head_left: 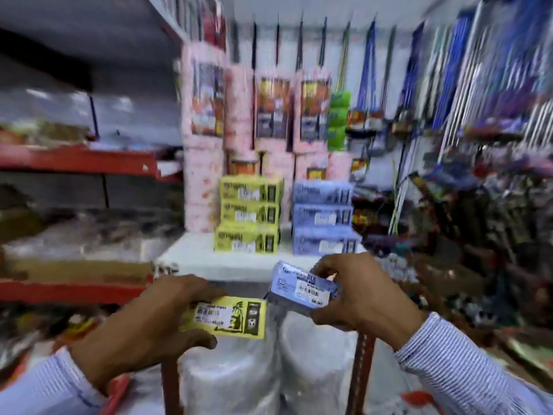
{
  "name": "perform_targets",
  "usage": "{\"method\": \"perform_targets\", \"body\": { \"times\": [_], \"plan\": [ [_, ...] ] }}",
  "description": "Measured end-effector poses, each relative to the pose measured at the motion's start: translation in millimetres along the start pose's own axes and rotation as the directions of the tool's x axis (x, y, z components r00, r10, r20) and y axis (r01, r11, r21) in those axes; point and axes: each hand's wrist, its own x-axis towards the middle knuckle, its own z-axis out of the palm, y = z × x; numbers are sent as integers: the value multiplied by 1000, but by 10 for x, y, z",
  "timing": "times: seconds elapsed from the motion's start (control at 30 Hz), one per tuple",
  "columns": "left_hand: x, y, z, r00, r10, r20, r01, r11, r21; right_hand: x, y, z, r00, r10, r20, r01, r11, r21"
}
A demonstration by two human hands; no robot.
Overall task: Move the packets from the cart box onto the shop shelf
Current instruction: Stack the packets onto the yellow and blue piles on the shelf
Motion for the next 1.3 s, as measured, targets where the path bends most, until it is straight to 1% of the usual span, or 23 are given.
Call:
{"method": "perform_targets", "body": {
  "times": [0.1,0.17,0.33,0.43,0.57,0.67,0.73,0.87,1.17,1.3],
  "plan": [
    [163,36,-325,995,-6,-103,6,1000,1,143,-111,-339,996,-18,-86,16,1000,-24],
    [308,13,-473,982,16,-190,-11,1000,28,244,-168,-526,984,-23,-175,11,997,-72],
    [842,-119,-508,955,-34,-293,23,999,-40,581,-129,-670,946,-54,-319,-2,985,-172],
    [1171,-230,-414,942,-81,-326,59,995,-77,790,-39,-594,925,-56,-377,-32,974,-223],
    [1562,-363,-243,932,-114,-345,106,993,-43,1024,149,-377,935,-61,-349,-58,945,-322],
    [1704,-442,-96,936,-124,-330,120,992,-34,1118,285,-234,947,-87,-309,-50,911,-409],
    [1734,-512,-15,939,-129,-320,126,992,-29,1153,357,-157,949,-96,-300,-46,900,-433],
    [1774,-618,90,934,-164,-318,142,986,-91,1209,440,-44,957,-86,-277,-45,900,-435],
    [1817,-635,162,936,-198,-292,143,970,-198,1263,498,-18,952,-46,-304,-69,930,-360],
    [1802,-642,198,934,-200,-297,139,967,-214,1279,517,13,945,-46,-324,-72,937,-342]
  ]
}}
